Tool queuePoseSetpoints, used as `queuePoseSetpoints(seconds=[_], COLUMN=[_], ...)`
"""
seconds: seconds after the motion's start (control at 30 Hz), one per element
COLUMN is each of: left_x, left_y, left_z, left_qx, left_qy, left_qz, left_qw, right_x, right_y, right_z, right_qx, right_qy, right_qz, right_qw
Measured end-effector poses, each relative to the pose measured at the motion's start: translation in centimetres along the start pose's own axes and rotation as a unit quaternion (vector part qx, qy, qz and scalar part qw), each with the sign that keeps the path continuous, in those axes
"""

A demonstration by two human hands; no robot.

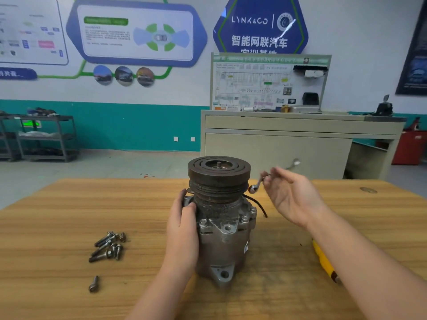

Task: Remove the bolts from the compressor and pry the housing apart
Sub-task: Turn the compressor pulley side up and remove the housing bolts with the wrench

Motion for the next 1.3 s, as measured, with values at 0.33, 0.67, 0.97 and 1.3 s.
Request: queuePoseSetpoints(seconds=[0.33, 0.67, 0.97, 1.3], left_x=[0.2, 0.2, 0.2, 0.0], left_y=[0.0, 0.1, 0.1, 0.0], left_z=[0.0, 0.1, 0.4, 0.4], left_qx=[0.0, 0.006, -0.006, -0.014], left_qy=[-0.008, -0.01, -0.005, 0.008], left_qz=[0.006, 0.005, 0.001, 0.003], left_qw=[1.0, 1.0, 1.0, 1.0], right_x=[8.3, 11.3, 11.7, 10.8], right_y=[4.0, 7.2, 7.1, 3.7], right_z=[-3.0, -0.7, 0.9, -0.1], right_qx=[0.41, 0.66, 0.672, 0.424], right_qy=[-0.36, -0.475, -0.535, -0.513], right_qz=[-0.062, -0.152, -0.153, -0.013], right_qw=[0.836, 0.561, 0.488, 0.746])
Point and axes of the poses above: each hand's wrist, its own x-axis away from the middle knuckle, its own y-axis out of the palm, z = x × y, the point moved 8 cm from there along -x, towards the middle knuckle, and after that the axes turned 8 degrees about -z, right-handed, at the moved point
